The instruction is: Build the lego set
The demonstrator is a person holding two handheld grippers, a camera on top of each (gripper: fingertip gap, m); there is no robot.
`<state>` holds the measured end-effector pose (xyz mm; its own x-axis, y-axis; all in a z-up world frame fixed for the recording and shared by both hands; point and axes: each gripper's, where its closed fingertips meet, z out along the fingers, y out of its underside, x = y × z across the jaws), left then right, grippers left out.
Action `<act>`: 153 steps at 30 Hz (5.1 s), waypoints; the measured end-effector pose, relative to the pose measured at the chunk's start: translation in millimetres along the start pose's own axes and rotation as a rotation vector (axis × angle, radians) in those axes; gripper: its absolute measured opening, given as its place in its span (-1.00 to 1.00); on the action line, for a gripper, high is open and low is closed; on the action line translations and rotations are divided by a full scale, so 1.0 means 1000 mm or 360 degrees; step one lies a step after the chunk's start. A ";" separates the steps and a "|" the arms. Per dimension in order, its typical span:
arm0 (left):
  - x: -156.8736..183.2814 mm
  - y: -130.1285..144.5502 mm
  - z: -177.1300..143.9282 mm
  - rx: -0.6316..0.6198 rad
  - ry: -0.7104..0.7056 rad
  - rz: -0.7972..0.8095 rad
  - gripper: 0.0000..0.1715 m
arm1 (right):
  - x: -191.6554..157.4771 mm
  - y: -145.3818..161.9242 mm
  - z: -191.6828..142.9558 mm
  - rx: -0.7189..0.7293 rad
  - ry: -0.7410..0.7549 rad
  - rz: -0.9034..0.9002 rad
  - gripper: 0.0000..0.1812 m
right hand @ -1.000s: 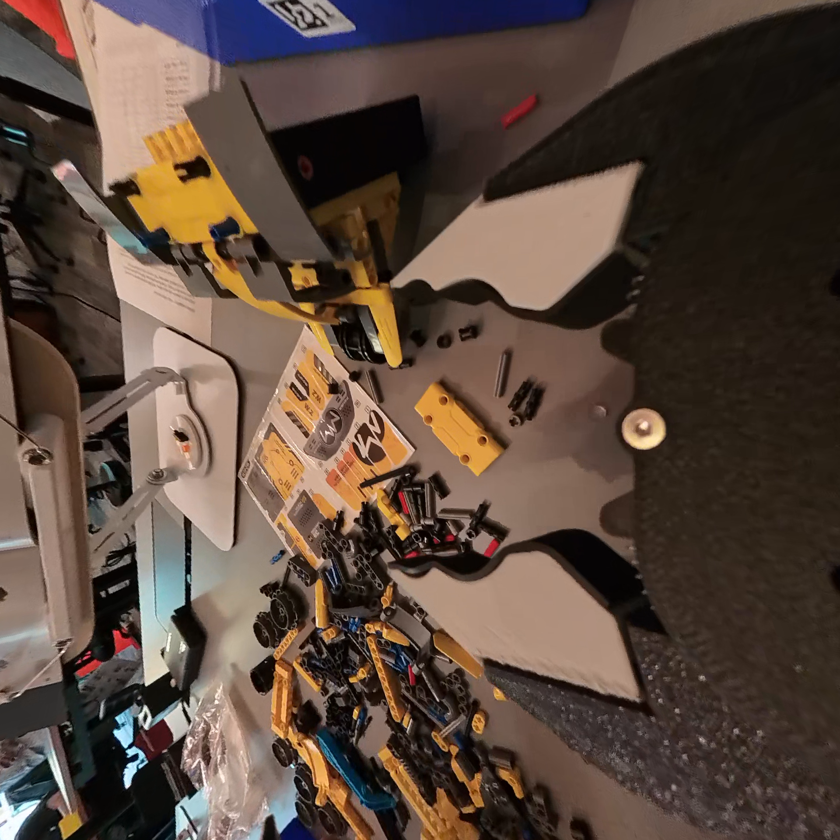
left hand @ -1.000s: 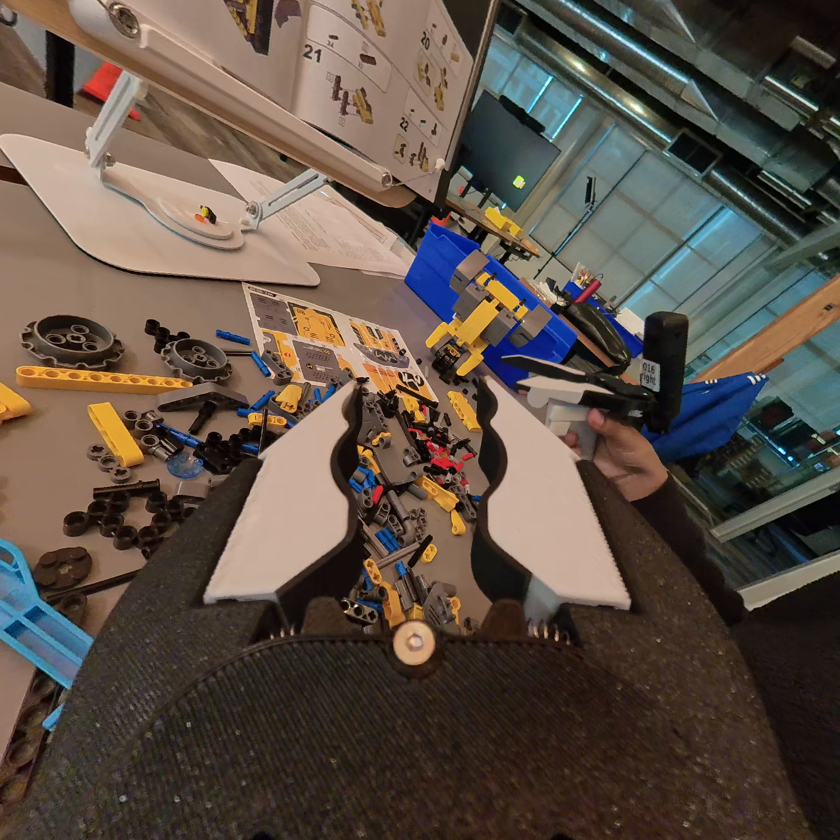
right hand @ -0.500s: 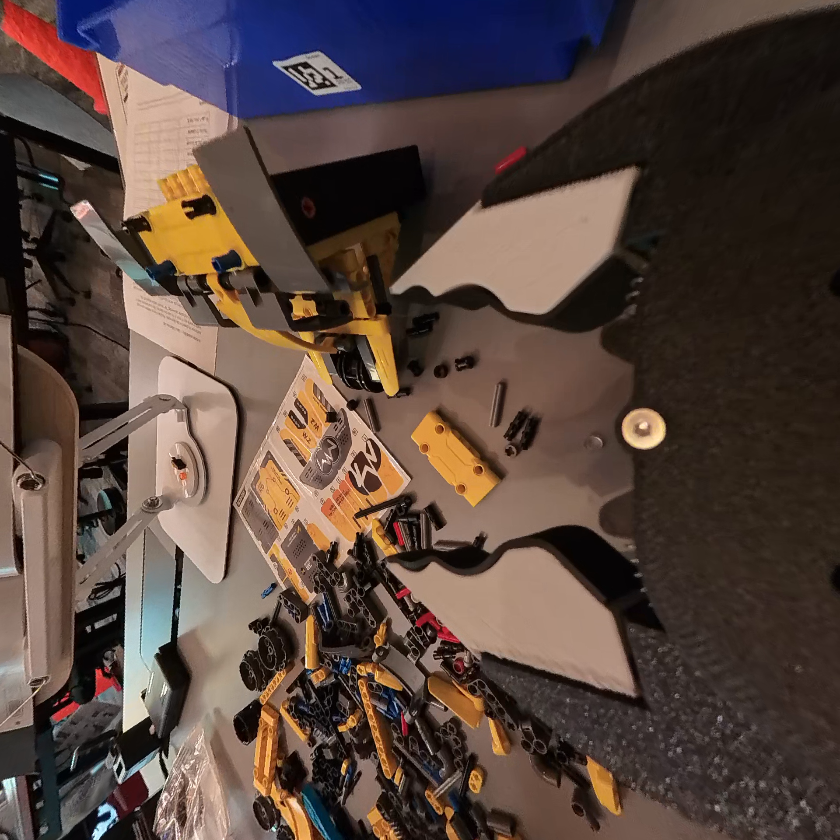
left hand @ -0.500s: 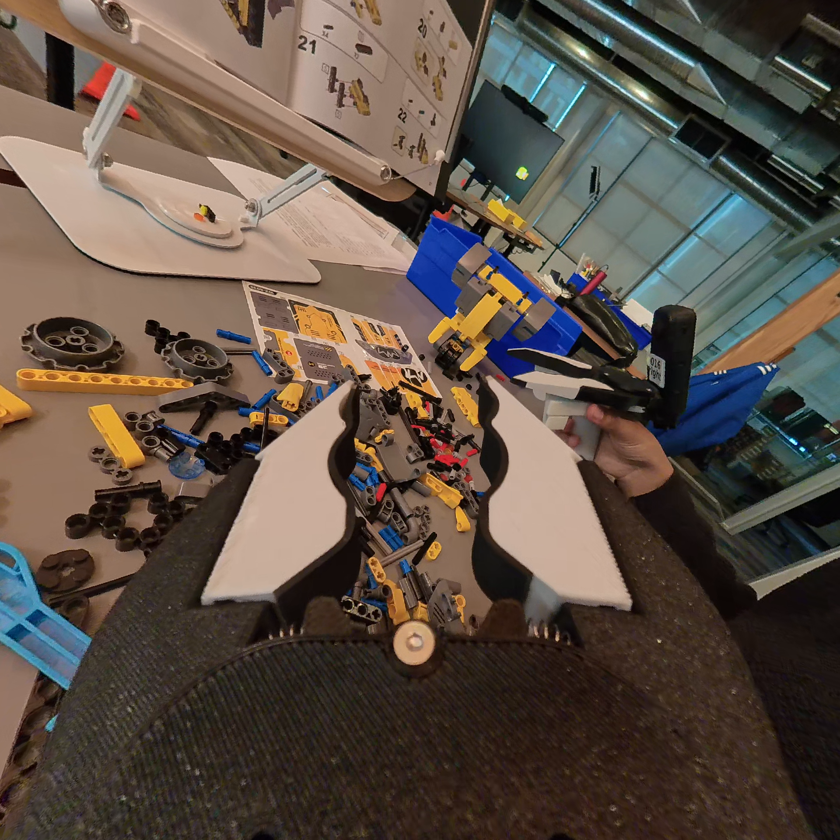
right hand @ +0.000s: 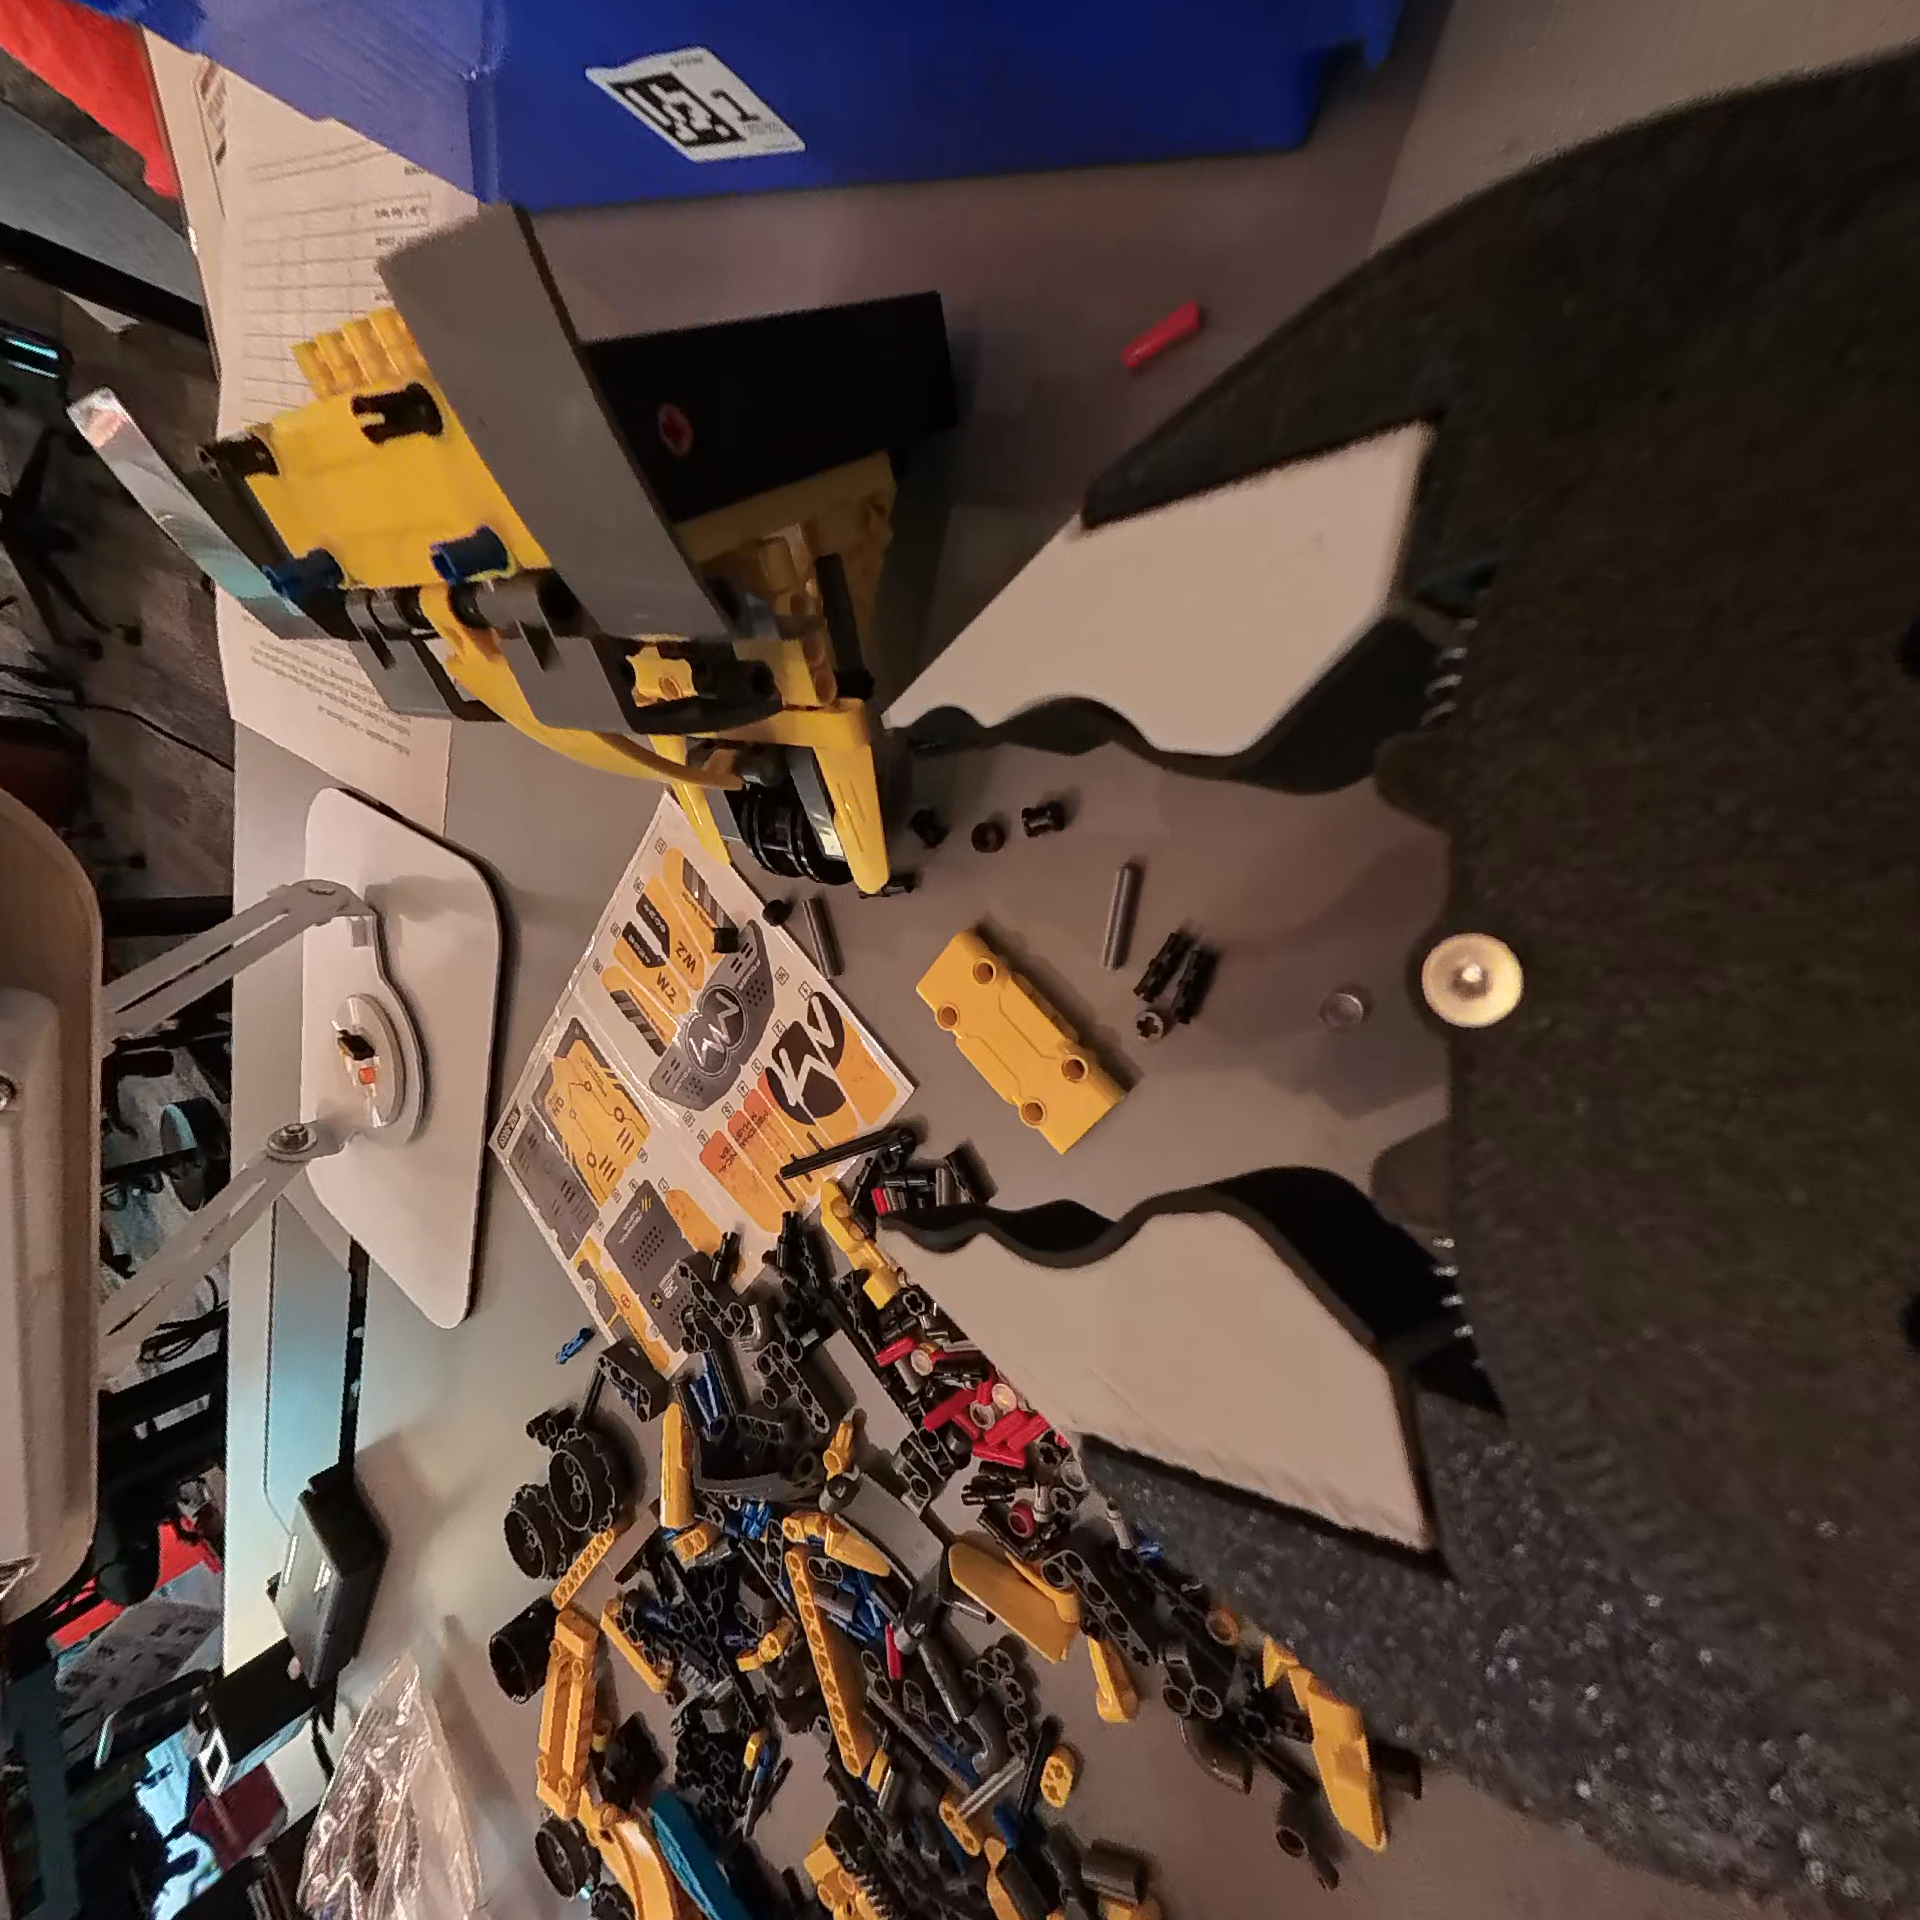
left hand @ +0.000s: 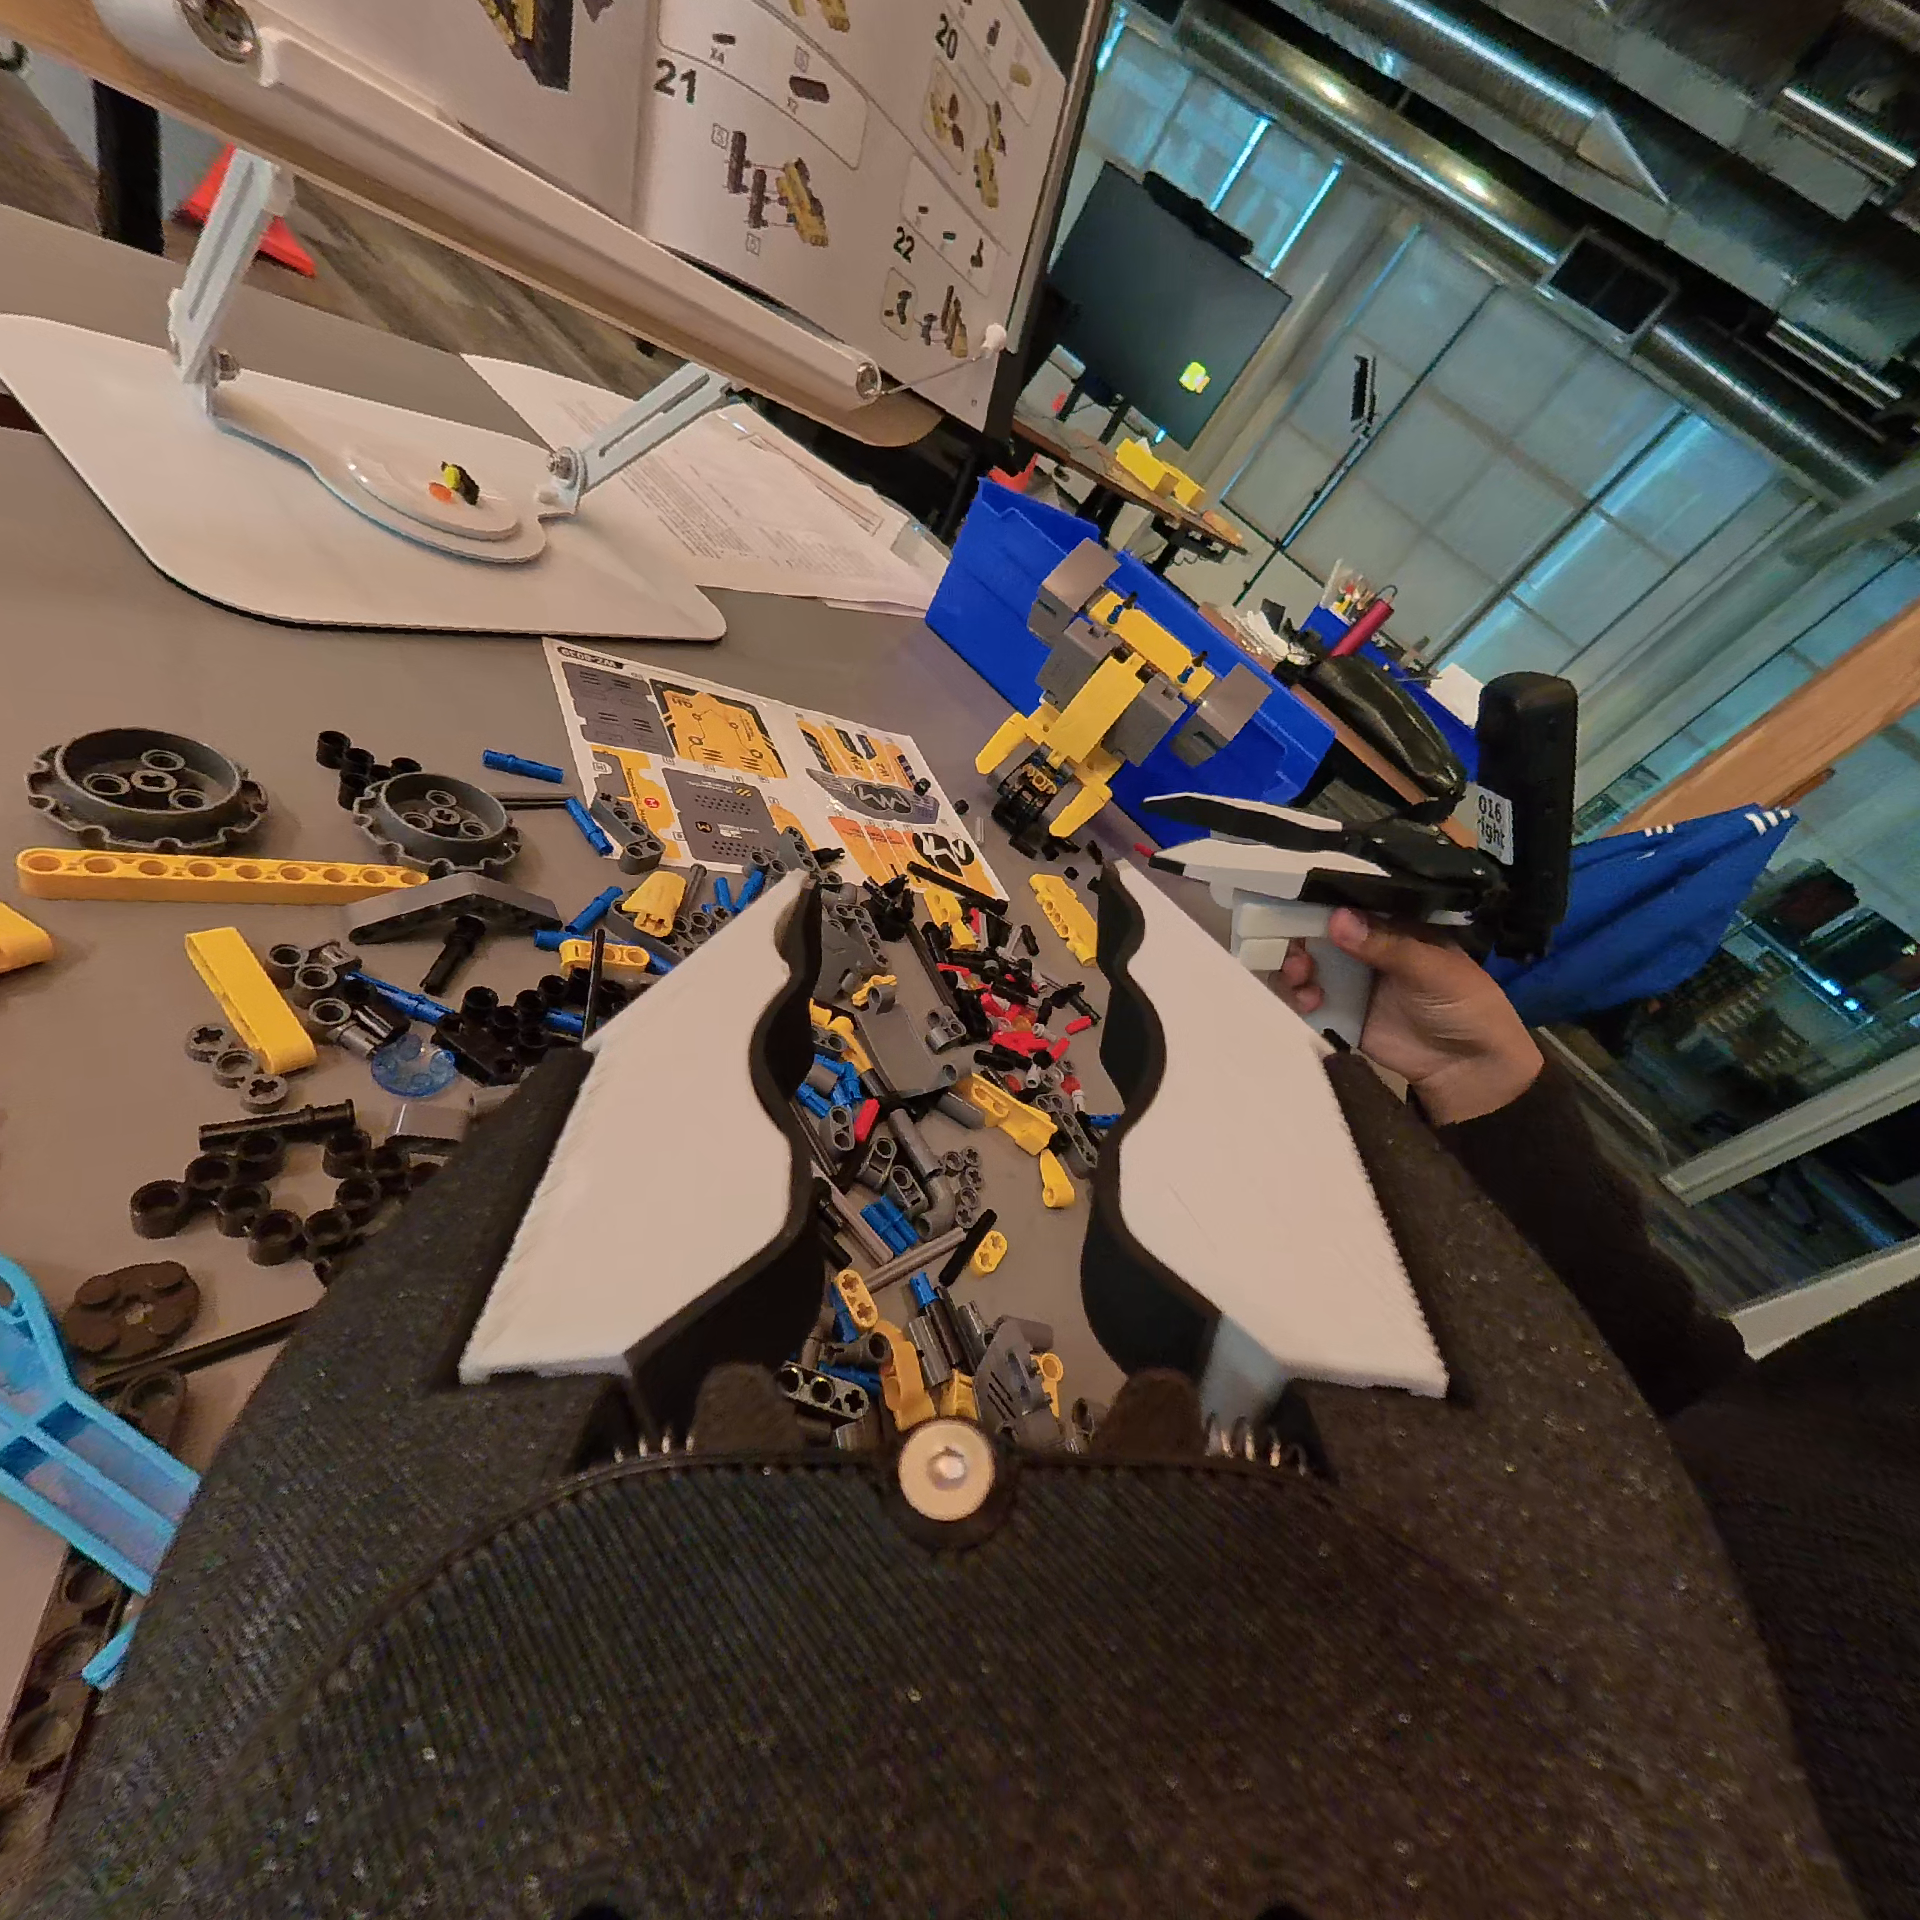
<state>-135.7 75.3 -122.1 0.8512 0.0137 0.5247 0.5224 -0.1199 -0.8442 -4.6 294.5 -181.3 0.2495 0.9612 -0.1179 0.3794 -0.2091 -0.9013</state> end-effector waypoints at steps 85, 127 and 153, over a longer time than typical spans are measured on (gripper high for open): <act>0.022 0.006 0.003 -0.0017 0.0169 -0.0062 -0.40 | -0.214 0.127 -0.094 -0.0773 -0.1152 -0.1011 -0.02; 0.029 0.031 0.015 -0.0172 0.0192 0.0019 -0.38 | -0.132 0.098 -0.101 -0.0499 -0.0485 -0.0611 -0.30; 0.035 0.039 0.018 -0.0214 0.0206 0.0094 -0.39 | -0.131 0.125 -0.107 -0.0605 -0.0659 -0.0871 -0.89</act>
<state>-84.7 89.4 -139.1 0.8619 -0.1240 0.4917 0.4528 -0.2482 -0.8564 105.5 123.4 -234.2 -0.3853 0.9185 0.0889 0.6500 0.3385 -0.6803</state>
